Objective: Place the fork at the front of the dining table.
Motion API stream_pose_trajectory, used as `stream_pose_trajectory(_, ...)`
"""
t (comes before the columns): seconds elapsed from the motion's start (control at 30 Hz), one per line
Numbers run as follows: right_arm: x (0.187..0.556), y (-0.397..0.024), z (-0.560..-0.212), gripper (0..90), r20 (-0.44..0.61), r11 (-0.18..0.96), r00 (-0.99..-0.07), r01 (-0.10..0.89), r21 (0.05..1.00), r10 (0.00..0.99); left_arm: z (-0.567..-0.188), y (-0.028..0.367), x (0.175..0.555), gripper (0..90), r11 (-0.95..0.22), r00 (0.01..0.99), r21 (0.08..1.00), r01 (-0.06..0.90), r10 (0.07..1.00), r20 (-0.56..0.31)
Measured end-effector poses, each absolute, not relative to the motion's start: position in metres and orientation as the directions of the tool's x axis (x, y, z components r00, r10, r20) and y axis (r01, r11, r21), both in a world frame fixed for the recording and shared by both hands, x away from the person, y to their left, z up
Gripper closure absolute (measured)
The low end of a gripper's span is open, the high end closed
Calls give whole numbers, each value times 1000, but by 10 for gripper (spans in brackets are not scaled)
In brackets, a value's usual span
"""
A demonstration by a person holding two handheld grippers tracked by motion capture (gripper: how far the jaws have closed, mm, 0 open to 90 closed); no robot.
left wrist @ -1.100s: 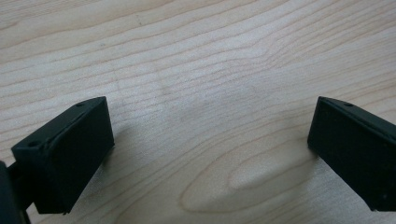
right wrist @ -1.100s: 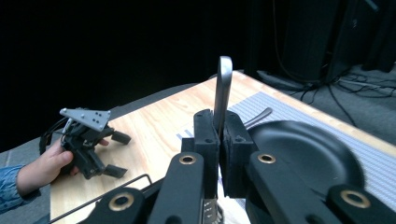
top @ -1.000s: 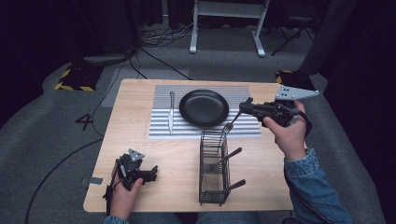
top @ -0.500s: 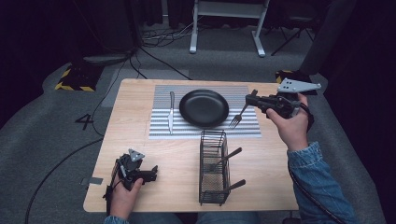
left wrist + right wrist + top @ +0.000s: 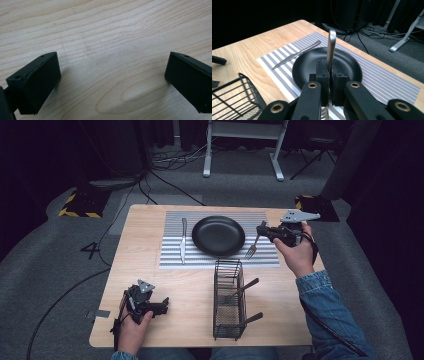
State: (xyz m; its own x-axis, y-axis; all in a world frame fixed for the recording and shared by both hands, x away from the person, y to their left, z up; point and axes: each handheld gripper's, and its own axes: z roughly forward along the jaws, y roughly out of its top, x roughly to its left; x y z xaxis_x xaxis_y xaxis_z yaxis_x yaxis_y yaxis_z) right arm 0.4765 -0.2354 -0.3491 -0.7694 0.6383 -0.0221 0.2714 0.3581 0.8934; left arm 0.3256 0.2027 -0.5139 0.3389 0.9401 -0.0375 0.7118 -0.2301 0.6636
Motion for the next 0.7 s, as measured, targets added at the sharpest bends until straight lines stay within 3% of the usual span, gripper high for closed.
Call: stream_pose_trajectory(0.7,493,-221,-377,871,35,339,-776,316,886,630,-514,203,326,4,-231,339,664,711,940,-37)
